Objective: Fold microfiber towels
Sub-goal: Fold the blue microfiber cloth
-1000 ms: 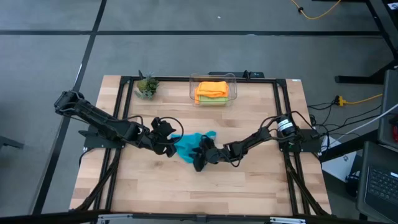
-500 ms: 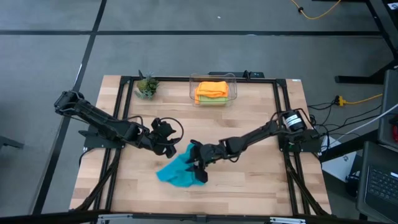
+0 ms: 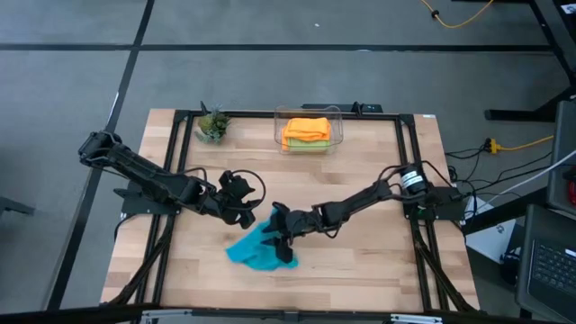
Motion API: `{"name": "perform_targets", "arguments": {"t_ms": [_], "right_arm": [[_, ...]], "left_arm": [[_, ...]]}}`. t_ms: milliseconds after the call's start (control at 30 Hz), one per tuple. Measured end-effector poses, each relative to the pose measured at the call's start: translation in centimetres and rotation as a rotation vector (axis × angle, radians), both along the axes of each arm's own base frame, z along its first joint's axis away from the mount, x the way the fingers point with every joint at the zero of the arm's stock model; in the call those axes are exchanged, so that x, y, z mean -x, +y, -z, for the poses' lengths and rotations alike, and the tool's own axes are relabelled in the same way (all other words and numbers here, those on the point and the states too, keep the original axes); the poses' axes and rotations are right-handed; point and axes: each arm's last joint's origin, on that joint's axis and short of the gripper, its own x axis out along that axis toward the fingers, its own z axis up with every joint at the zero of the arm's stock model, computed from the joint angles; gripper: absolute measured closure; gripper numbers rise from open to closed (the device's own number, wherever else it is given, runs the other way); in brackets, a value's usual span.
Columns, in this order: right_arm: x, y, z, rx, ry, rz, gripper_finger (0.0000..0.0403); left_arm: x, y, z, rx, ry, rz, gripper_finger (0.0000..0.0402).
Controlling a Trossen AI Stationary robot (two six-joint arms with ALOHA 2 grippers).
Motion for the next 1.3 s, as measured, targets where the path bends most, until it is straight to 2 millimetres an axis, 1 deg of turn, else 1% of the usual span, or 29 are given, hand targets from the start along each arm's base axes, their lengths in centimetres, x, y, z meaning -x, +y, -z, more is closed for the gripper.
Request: {"name": "perform_targets", "arguments": {"t_ms": [67, 133, 267, 333, 533, 567, 633, 700, 800, 900, 1067, 1167, 1300], "right_arm": [[-0.5, 0.2, 0.3, 0.016, -0.023, -0.013, 0.0217], [-0.9, 0.4, 1.1, 0.034, -0.007, -0.026, 0.0217], [-1.1, 0.6, 2.8, 0.053, 0.032, -0.090, 0.0217], [-1.0, 0.5, 3.5, 0.063, 0.068, -0.092, 0.0217], [0.2, -0.4, 4.6, 0.079, 0.301, 0.158, 0.0217], [0.4, -0.6, 4.7, 0.088, 0.330, 0.201, 0.0217], [0.7, -0.8, 4.8, 0.099, 0.355, 0.279, 0.0217], [0.8, -0.9, 4.9, 0.102, 0.367, 0.324, 0.0217], [0.9, -1.0, 4.7, 0.099, 0.368, 0.334, 0.0217], [1.2, -1.2, 4.4, 0.113, 0.402, 0.345, 0.0217], [3.3, -1.8, 3.8, 0.281, 0.535, 0.491, 0.0217], [3.7, -1.9, 3.4, 0.301, 0.568, 0.487, 0.0216], [3.8, -0.9, 3.4, 0.348, 0.530, 0.425, 0.0217]], "left_arm": [[0.0, 0.0, 0.0, 0.001, -0.002, 0.000, 0.0221], [0.0, 0.0, 0.0, 0.001, -0.002, 0.000, 0.0221], [0.0, 0.0, 0.0, 0.000, 0.000, 0.000, 0.0221], [0.0, 0.0, 0.0, 0.000, -0.001, 0.000, 0.0221], [0.0, 0.0, 0.0, 0.004, -0.002, -0.003, 0.0221], [0.0, 0.0, 0.0, 0.032, -0.007, -0.009, 0.0221], [0.0, -0.2, 0.2, 0.121, 0.005, 0.011, 0.0221], [0.0, -0.4, 0.2, 0.173, 0.019, 0.037, 0.0221], [0.1, -0.5, 0.3, 0.212, 0.033, 0.050, 0.0221], [0.3, -0.5, 0.5, 0.285, 0.055, 0.018, 0.0221], [1.0, -0.3, 1.1, 0.328, 0.126, -0.059, 0.0221], [1.2, -0.1, 1.2, 0.331, 0.139, -0.084, 0.0221], [1.1, 0.3, 1.7, 0.333, 0.127, -0.104, 0.0221]]}}
